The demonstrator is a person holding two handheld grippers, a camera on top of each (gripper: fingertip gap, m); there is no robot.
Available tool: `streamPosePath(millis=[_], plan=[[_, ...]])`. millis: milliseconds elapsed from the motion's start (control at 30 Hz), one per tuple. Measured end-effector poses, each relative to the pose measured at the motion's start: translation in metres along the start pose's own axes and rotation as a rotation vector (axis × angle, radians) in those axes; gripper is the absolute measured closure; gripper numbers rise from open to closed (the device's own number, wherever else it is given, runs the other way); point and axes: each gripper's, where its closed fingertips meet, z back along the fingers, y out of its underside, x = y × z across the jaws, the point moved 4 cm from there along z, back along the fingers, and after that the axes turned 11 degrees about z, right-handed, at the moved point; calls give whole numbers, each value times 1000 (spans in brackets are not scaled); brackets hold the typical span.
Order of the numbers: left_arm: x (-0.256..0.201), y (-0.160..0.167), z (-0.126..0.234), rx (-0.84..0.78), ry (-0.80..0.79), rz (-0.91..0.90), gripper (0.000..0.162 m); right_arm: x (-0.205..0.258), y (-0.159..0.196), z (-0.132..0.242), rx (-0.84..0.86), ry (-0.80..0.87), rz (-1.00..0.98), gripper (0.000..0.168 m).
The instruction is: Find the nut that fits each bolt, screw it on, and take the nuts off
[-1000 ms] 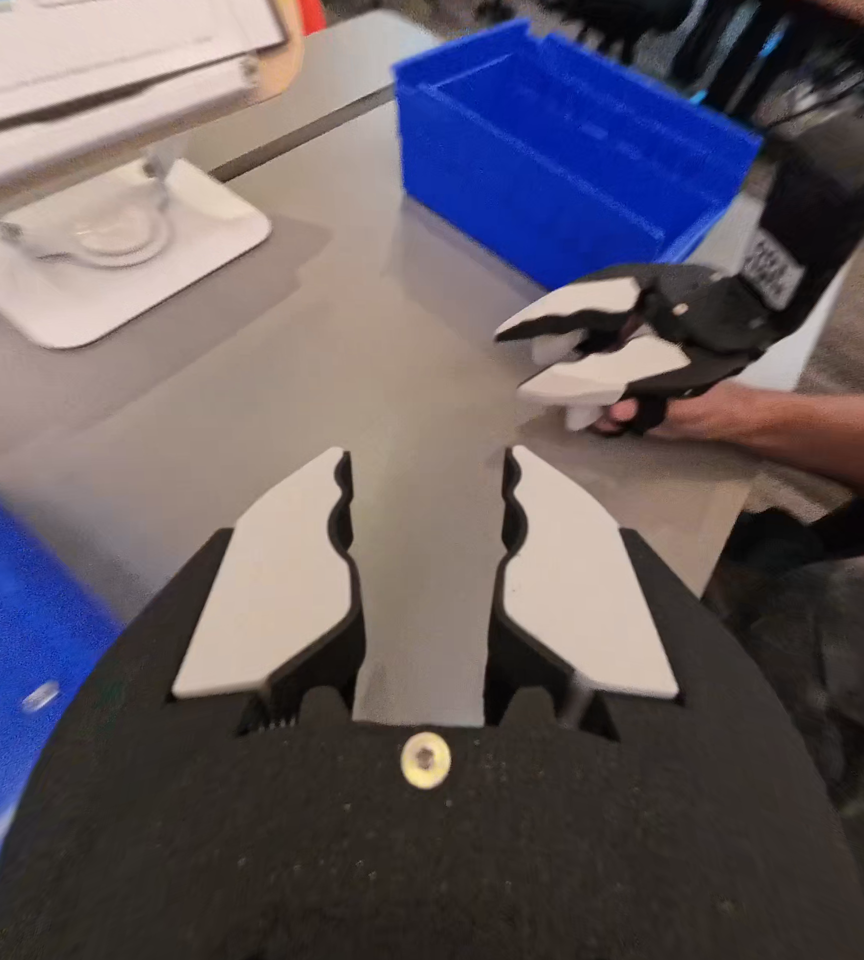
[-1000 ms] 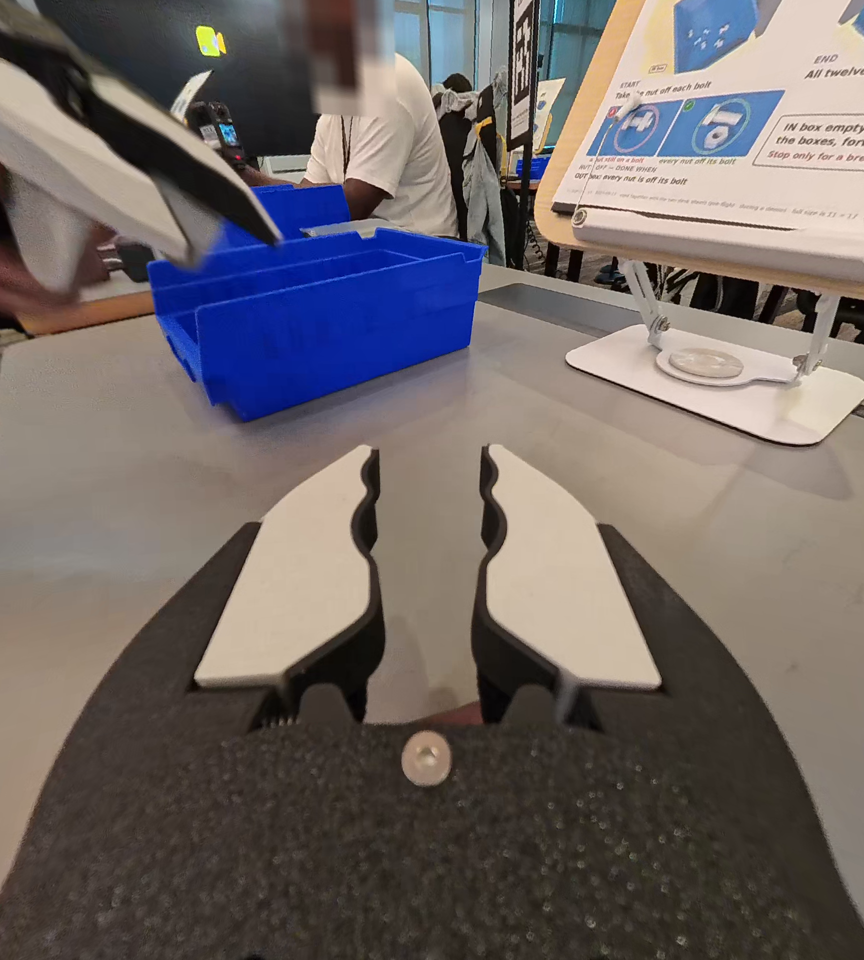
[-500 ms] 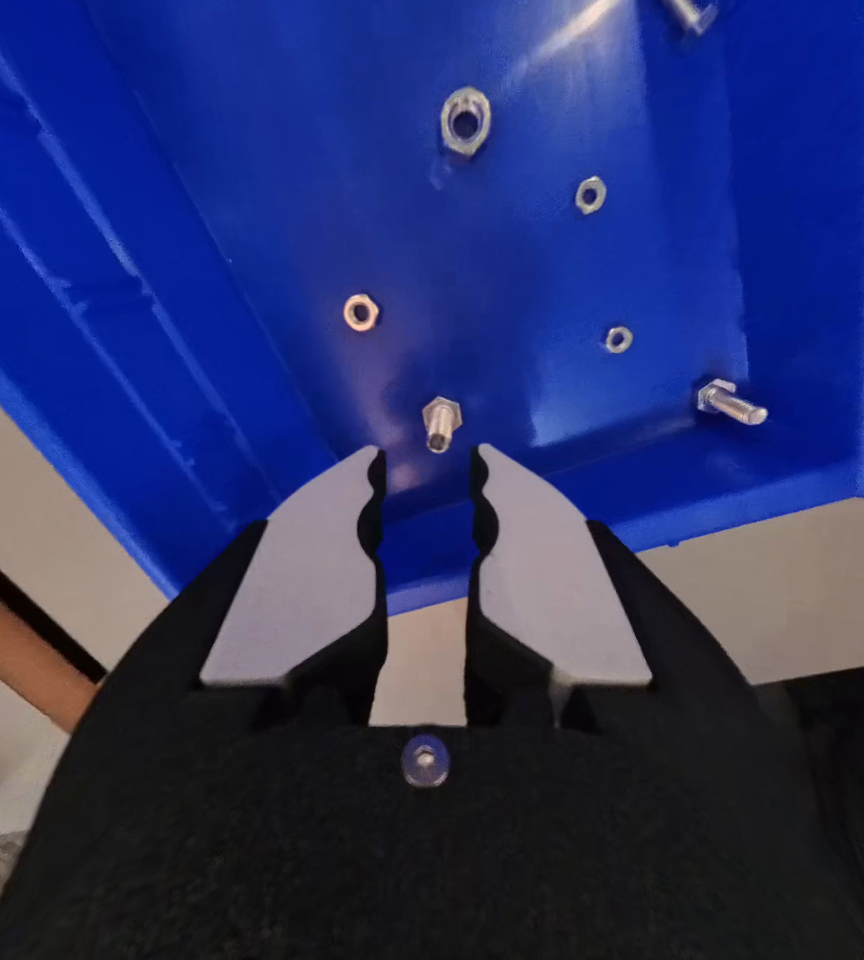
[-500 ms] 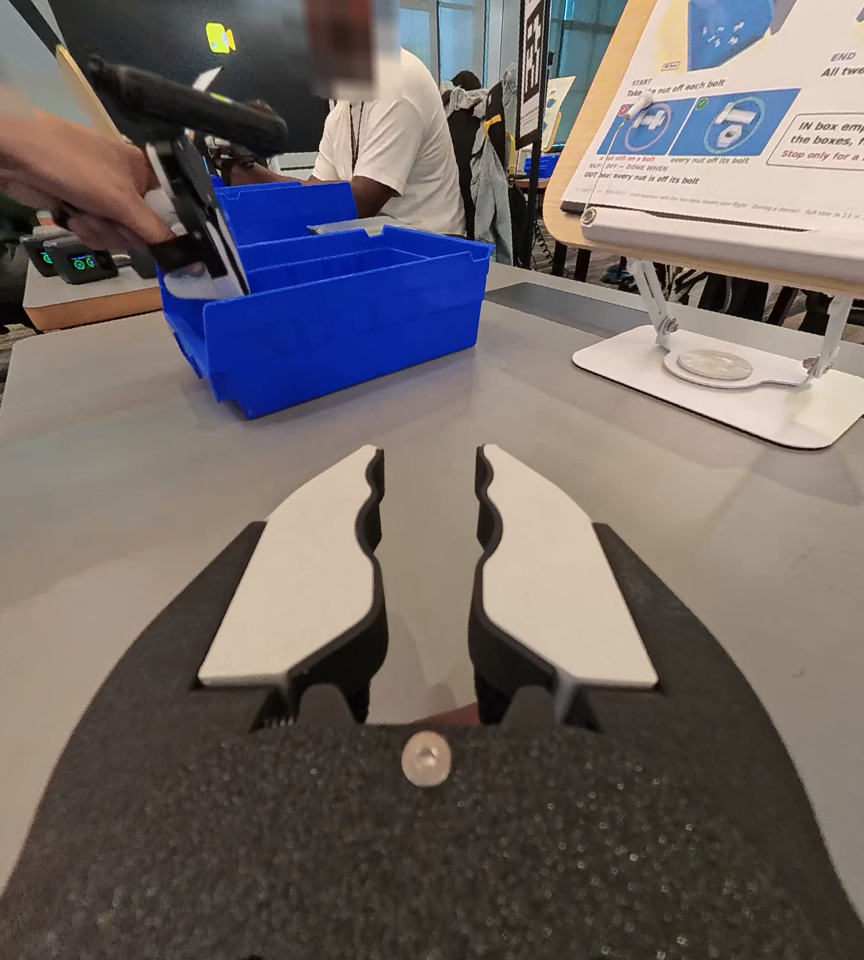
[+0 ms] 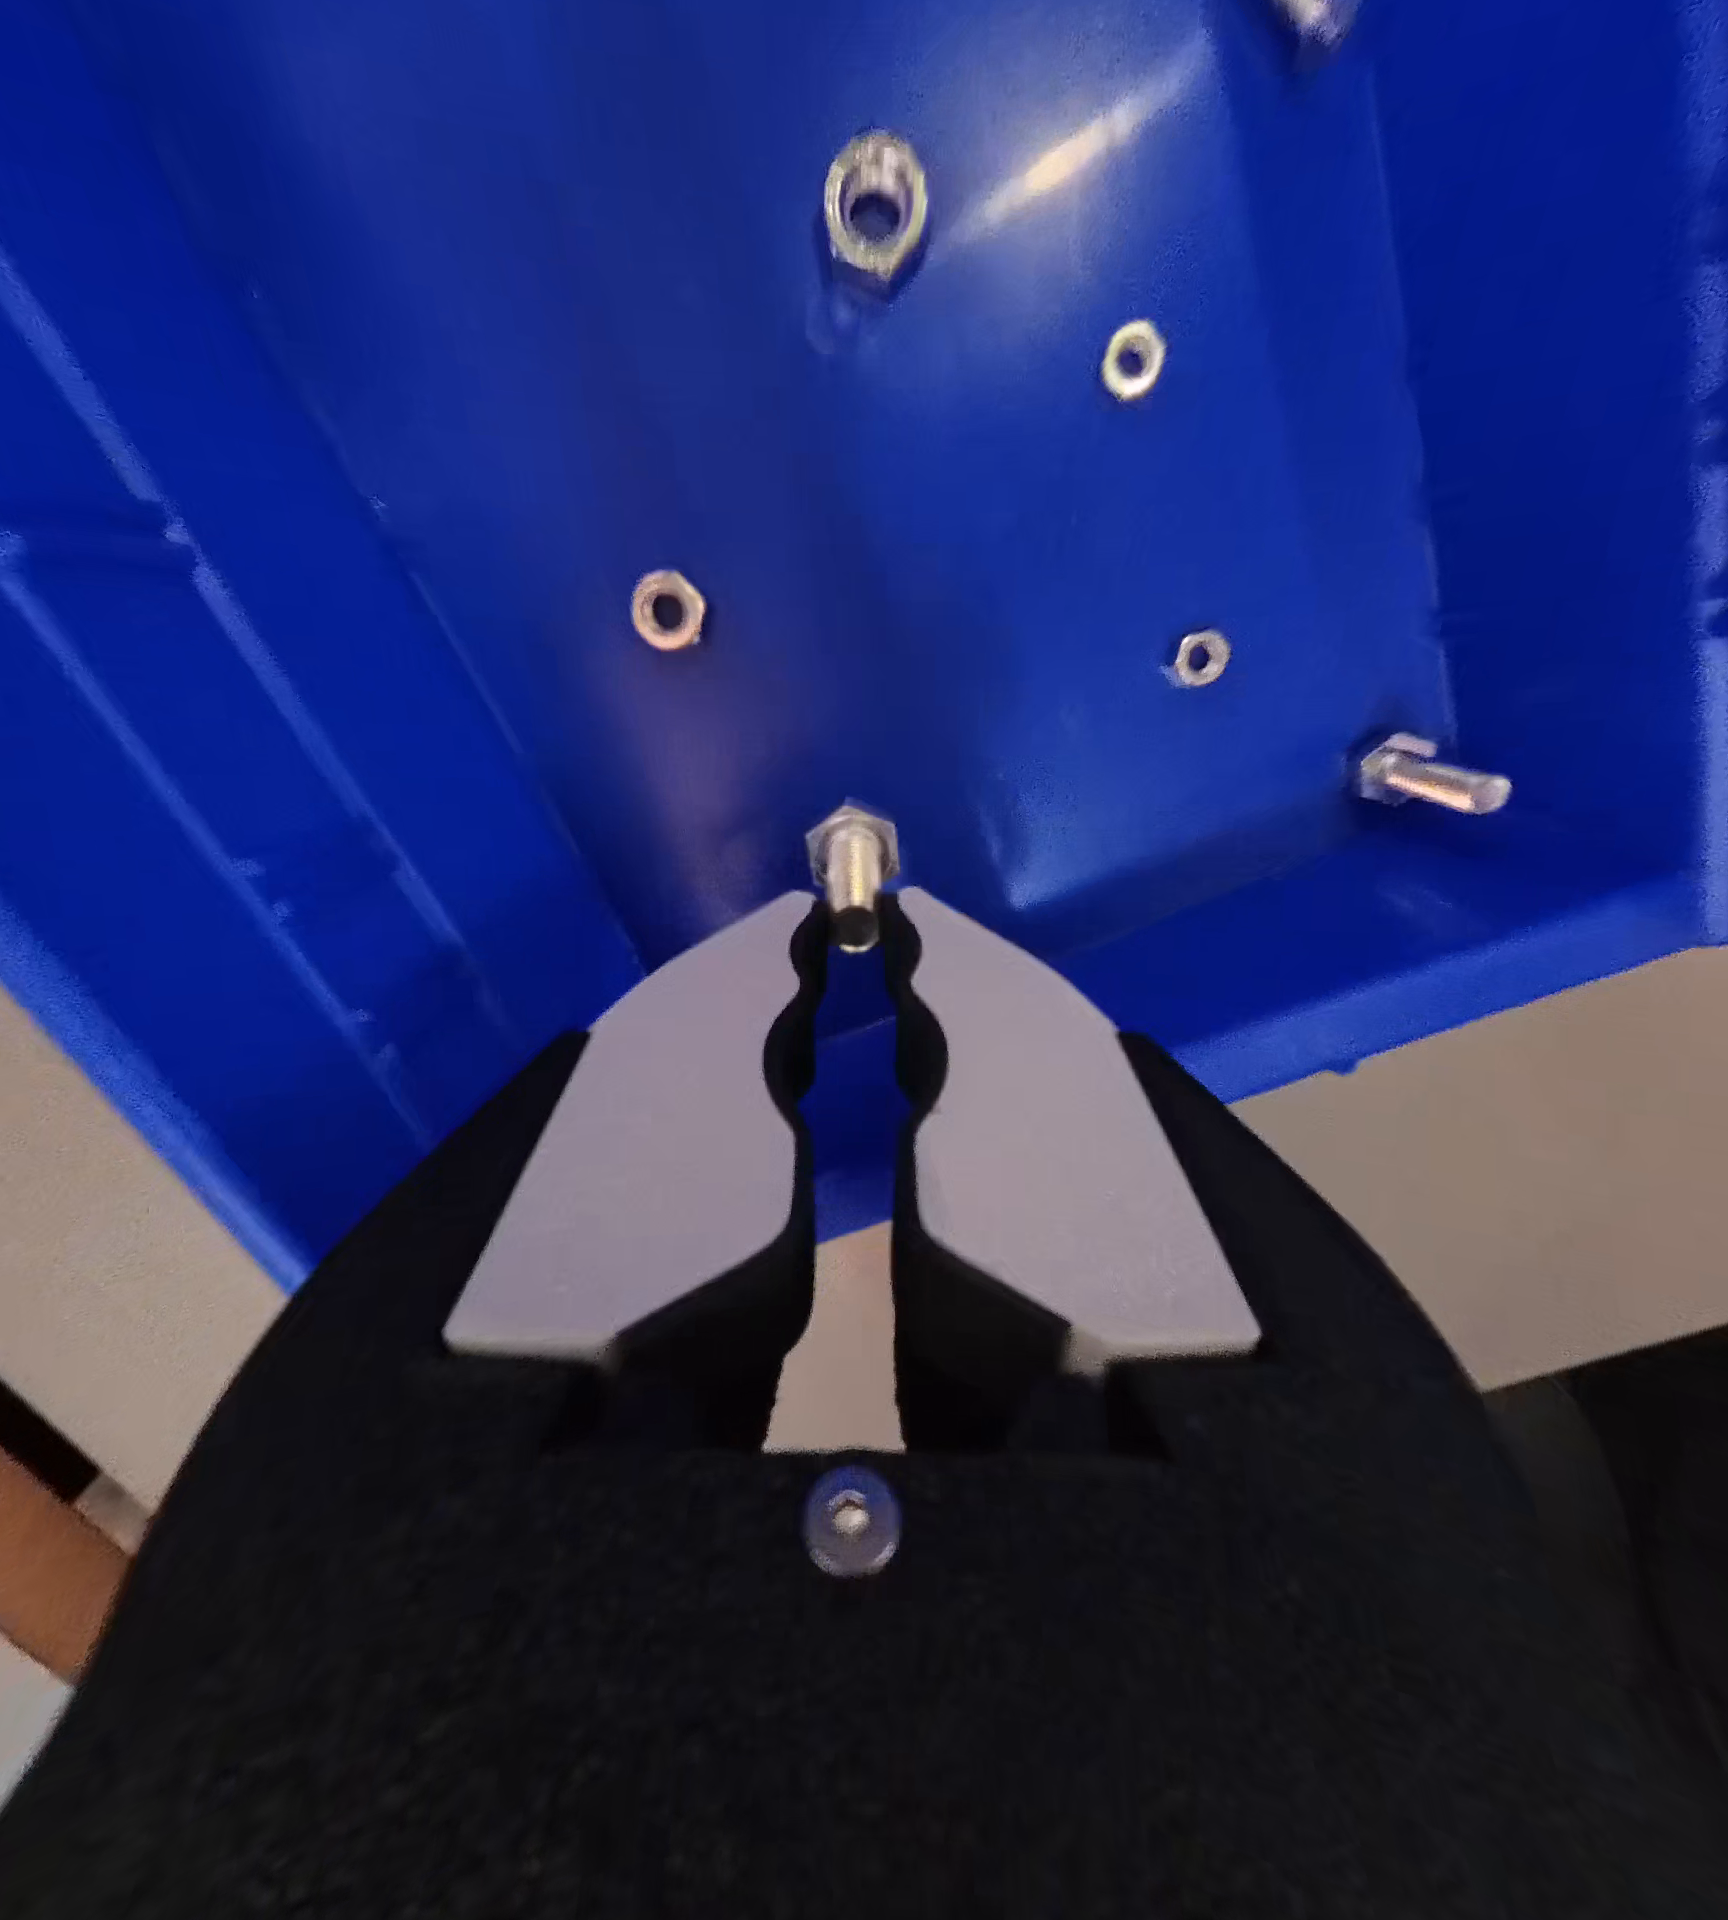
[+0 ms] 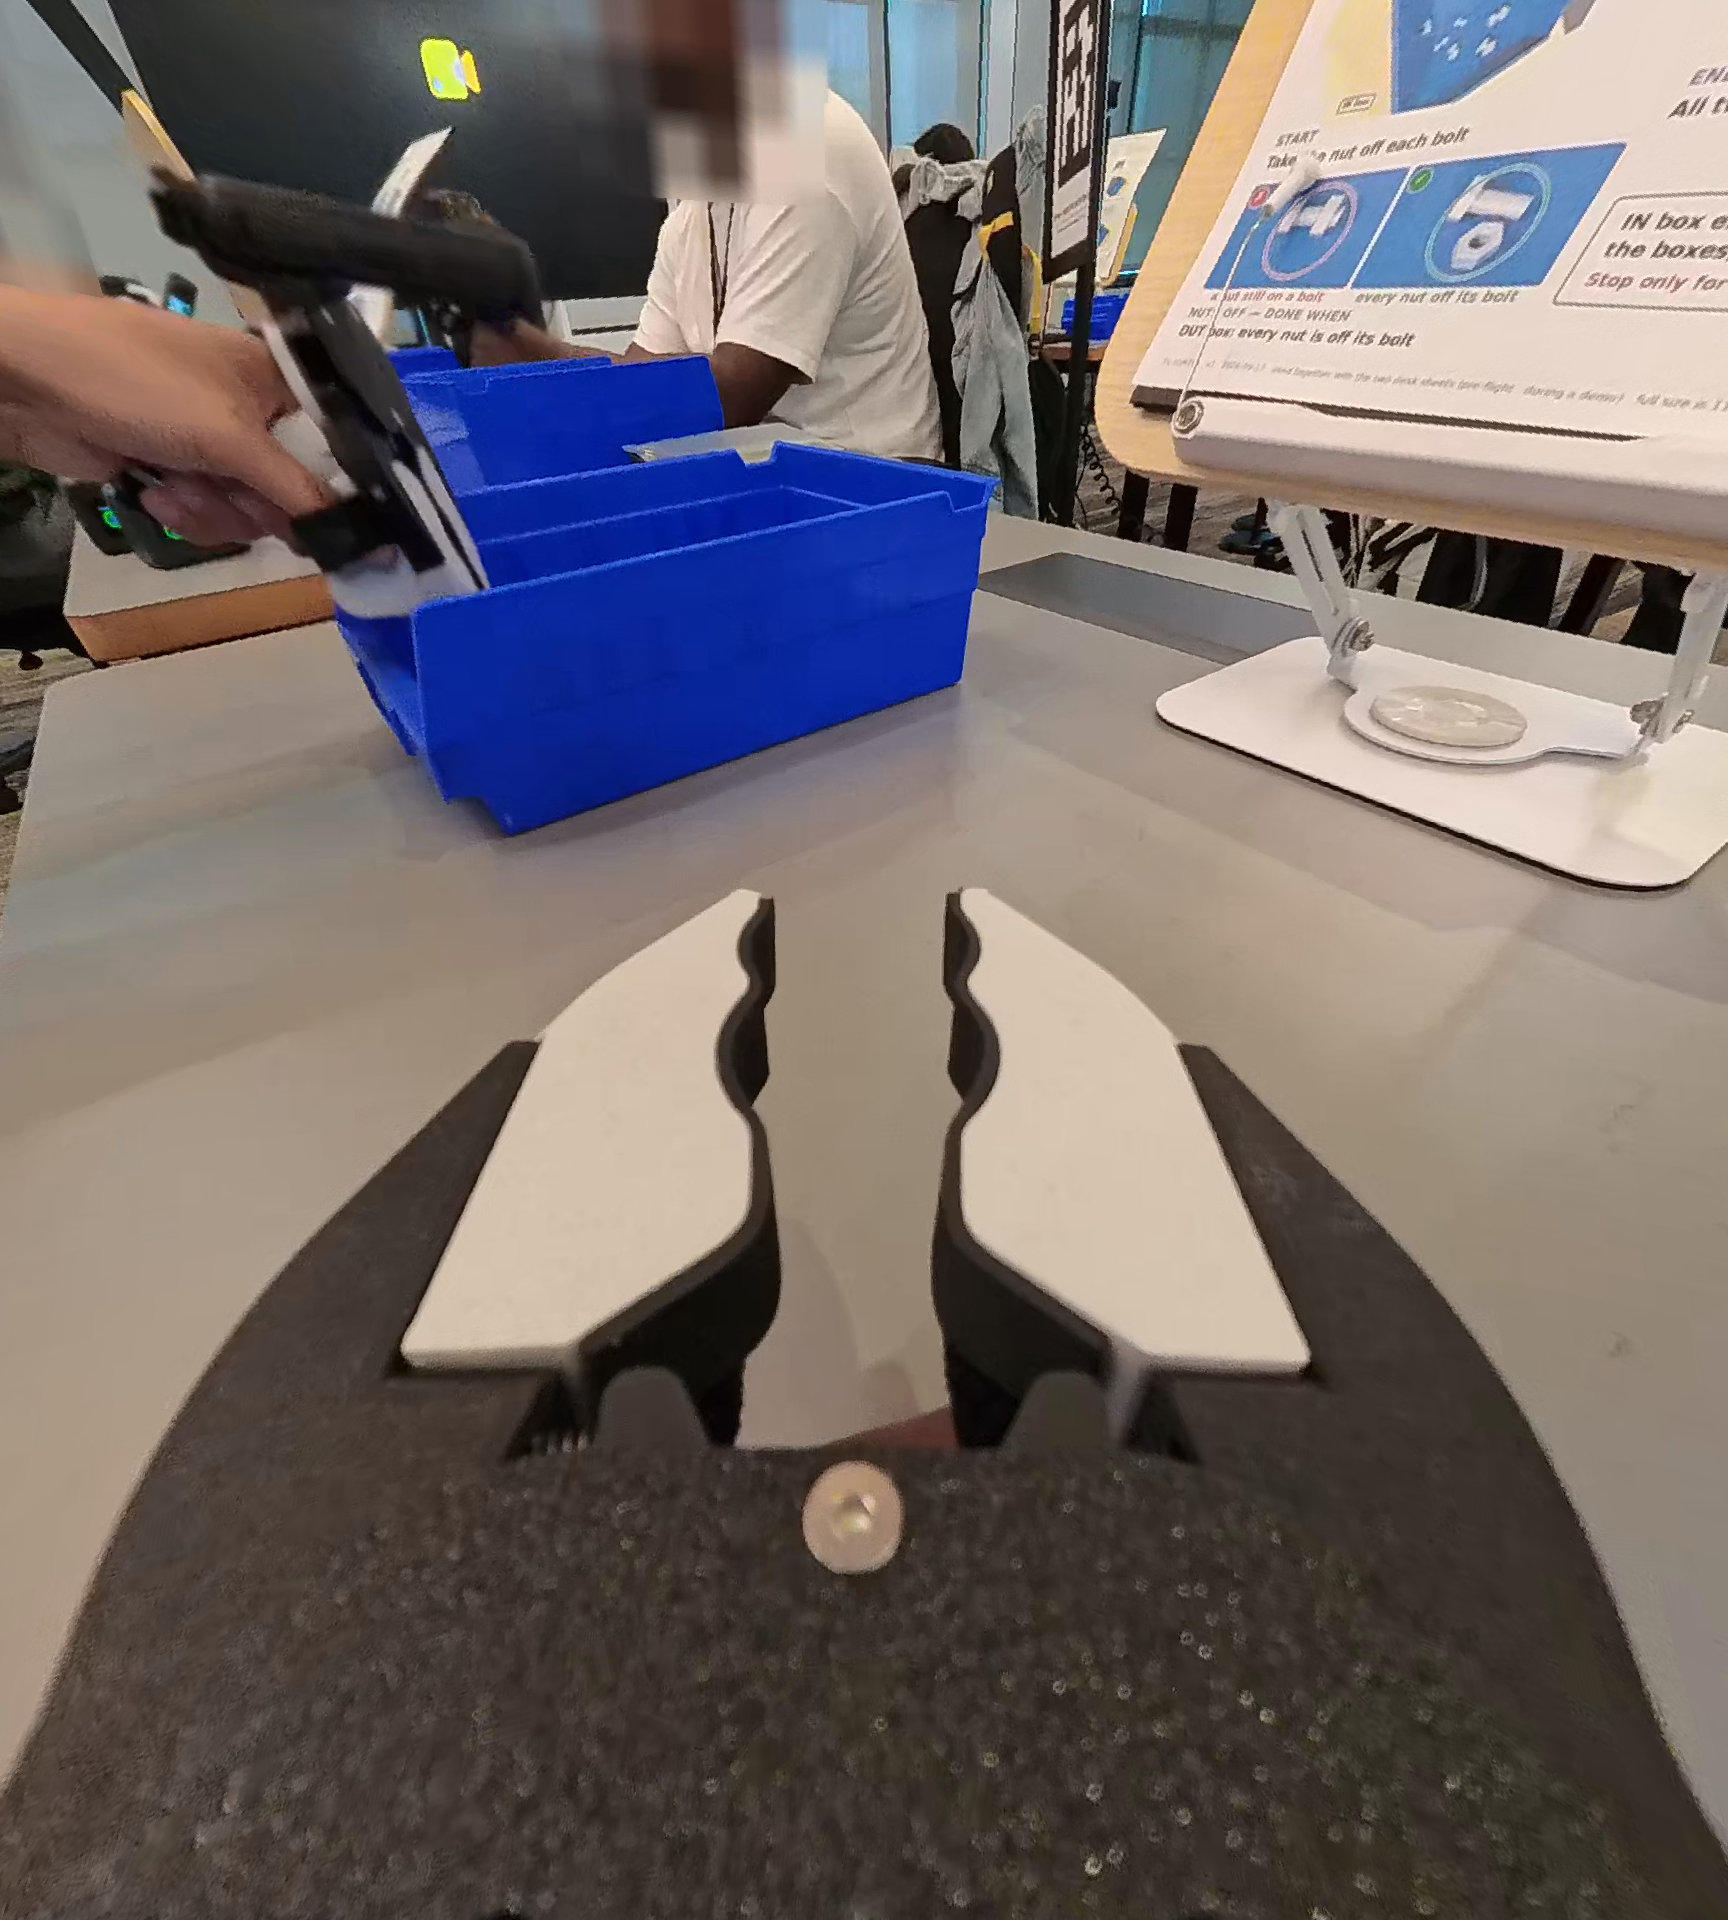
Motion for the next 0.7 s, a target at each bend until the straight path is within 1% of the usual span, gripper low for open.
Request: streamPosePath(millis=[33,133,200,267,333,367,400,433,500,600,700], plan=[[-5,-2,10,-58,28,-8,152,0,0,0,0,-2,1,138],[-35,-10,47,-269,191,-60,152,3,-1,-1,-10,-37,-4,138],[-67,-14,73,-428,363,-121,153,7,-4,0,-43,-101,-40,138],[-105,-16,95,-560,588,-163,153,17,-12,1,-106,-238,-129,139],[-147,-14,108,-645,810,-243,153,28,-17,3,-150,-429,-273,136],[-167,-13,111,-677,897,-282,153,33,-21,5,-172,-533,-350,136],[-186,-13,112,-700,979,-317,153,36,-25,8,-196,-612,-414,136],[-206,-12,112,-718,1060,-352,153,37,-29,9,-225,-655,-462,135],[-240,-15,107,-760,1175,-402,153,33,-36,12,-289,-672,-517,134],[-277,-23,87,-754,1254,-399,153,26,-40,16,-343,-666,-548,133],[-300,-26,64,-735,1321,-384,153,20,-37,15,-333,-625,-554,134]])
